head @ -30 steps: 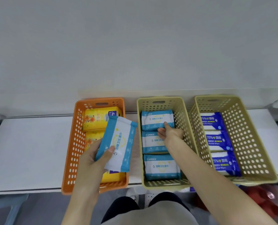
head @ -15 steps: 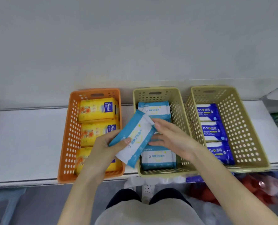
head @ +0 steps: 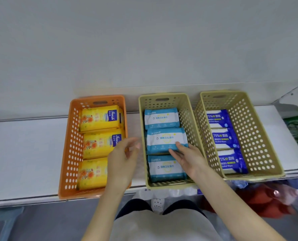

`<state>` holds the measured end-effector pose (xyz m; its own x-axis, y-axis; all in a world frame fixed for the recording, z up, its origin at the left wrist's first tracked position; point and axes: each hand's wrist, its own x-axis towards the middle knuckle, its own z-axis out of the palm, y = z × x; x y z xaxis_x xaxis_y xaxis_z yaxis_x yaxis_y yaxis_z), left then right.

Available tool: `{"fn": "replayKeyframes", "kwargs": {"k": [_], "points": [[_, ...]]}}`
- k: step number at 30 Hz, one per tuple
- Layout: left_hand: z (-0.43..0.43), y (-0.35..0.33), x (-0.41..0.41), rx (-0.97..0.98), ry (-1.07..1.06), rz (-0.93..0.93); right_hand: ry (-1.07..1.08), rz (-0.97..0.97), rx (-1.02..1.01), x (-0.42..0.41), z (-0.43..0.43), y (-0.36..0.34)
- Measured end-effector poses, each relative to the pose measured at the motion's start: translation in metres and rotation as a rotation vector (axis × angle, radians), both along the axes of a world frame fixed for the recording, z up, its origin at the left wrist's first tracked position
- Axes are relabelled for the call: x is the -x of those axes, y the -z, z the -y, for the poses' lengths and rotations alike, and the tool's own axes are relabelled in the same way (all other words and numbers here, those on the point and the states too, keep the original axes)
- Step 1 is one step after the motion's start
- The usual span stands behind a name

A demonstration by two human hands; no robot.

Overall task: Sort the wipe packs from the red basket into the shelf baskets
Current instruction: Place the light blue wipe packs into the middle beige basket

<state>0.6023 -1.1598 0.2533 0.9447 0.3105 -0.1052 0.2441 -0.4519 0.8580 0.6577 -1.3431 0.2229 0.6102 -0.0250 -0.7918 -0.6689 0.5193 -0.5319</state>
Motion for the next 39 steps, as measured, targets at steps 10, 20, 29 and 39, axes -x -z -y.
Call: {"fn": "replayKeyframes", "kwargs": {"k": [10, 20, 29, 39], "points": [[0.007, 0.03, 0.006, -0.268, 0.243, -0.084, -0.307, 0.215, 0.616, -0.01, -0.016, 0.027], [0.009, 0.035, 0.005, -0.313, 0.245, -0.087, -0.7, 0.184, 1.013, -0.014, -0.017, 0.026], [0.008, 0.035, 0.004, -0.297, 0.25, -0.07, -0.728, 0.138, 1.028, -0.014, -0.011, 0.021], [0.01, 0.031, 0.007, -0.245, 0.182, -0.027, -0.761, 0.466, 1.069, 0.0, 0.005, -0.006]]}}
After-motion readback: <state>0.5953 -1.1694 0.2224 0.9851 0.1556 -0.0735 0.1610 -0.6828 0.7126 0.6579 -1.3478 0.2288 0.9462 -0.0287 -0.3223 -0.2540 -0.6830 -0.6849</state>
